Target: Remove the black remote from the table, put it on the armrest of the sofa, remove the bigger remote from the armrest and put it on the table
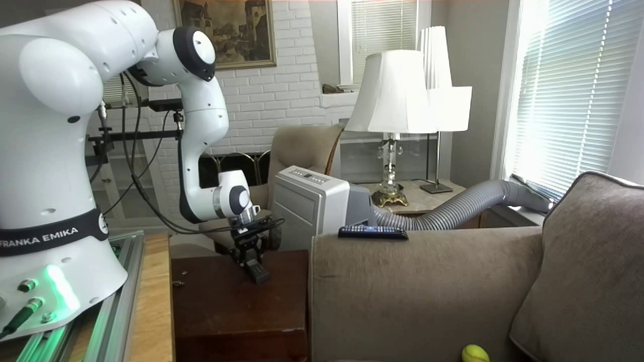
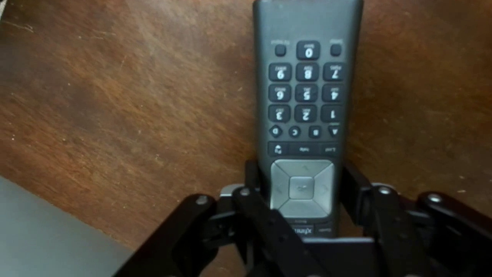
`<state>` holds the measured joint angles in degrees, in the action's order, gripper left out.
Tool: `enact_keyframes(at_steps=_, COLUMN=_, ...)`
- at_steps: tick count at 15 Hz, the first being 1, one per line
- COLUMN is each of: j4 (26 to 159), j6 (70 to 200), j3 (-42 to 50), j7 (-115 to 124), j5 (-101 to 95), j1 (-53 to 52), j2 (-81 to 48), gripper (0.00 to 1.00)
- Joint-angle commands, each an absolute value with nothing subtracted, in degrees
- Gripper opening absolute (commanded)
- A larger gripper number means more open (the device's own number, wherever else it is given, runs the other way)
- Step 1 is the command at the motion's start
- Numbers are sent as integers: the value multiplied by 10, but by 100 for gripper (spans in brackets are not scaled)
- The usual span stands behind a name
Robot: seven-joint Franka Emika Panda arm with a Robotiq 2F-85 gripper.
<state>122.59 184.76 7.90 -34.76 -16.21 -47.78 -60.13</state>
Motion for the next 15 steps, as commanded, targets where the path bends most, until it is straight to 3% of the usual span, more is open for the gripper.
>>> enact_keyframes(at_steps=1, j4=1225, j6=1847, j3=87, j7=-311, j5=-192, j1=-478, j2=-595, gripper=28)
enact_keyframes(at_steps=15, j4=1451, j6=1839, j3=82, j7=-303, j5=-246, j1=-323, j2=-292, gripper=28)
